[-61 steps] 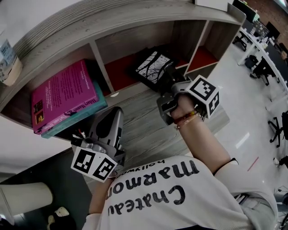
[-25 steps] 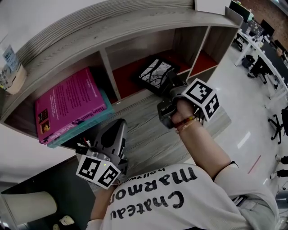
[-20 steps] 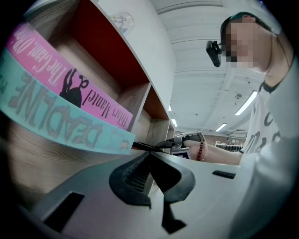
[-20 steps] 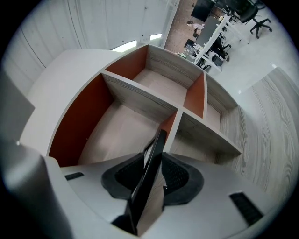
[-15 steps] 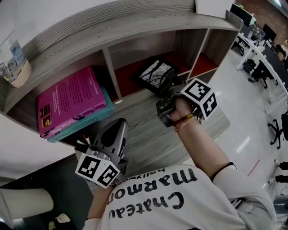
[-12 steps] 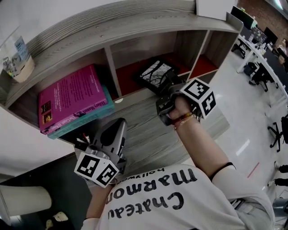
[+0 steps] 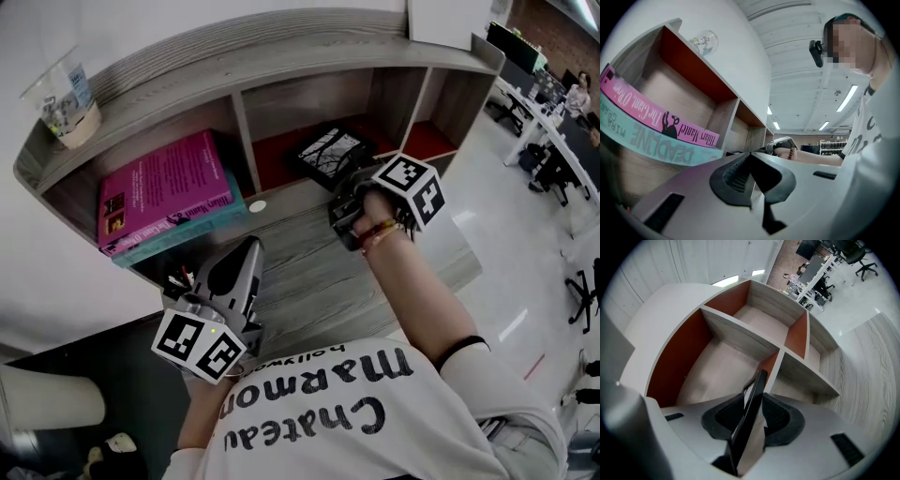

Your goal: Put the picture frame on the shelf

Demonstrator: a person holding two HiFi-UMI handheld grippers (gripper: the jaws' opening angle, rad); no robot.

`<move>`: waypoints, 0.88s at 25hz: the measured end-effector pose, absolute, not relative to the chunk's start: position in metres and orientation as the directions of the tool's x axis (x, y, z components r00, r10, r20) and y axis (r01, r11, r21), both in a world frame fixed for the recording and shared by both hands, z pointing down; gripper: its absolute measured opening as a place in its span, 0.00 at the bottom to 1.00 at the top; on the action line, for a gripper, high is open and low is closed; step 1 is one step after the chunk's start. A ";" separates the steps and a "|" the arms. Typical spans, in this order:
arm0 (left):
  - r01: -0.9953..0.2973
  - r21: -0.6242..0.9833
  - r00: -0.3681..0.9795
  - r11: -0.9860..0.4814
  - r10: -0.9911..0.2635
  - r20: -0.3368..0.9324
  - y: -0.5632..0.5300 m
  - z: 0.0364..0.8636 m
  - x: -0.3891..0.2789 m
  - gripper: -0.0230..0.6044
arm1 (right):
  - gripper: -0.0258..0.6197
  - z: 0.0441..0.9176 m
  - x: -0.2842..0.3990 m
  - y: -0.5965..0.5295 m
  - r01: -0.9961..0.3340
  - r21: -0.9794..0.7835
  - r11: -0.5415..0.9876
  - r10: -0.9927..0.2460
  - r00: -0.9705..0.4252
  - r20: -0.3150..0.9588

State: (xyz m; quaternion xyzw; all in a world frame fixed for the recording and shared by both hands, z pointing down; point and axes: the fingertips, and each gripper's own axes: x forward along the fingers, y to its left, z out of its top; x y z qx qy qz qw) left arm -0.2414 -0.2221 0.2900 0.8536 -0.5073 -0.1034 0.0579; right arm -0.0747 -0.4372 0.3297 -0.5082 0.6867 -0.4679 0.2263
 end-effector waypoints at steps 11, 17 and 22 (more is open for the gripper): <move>-0.887 0.185 0.405 -0.422 -0.906 -0.126 -0.188 0.273 -0.236 0.06 | 0.28 0.331 -0.077 -0.434 -0.467 -0.881 0.078 -0.872 -0.461 0.167; -0.898 0.182 0.380 -0.402 -0.914 -0.145 -0.168 0.266 -0.226 0.06 | 0.28 0.336 -0.068 -0.415 -0.445 -0.891 0.085 -0.863 -0.480 0.158; -0.889 0.252 0.357 -0.383 -0.923 -0.144 -0.155 0.267 -0.220 0.06 | 0.26 0.348 -0.067 -0.383 -0.432 -0.893 0.122 -0.822 -0.549 0.154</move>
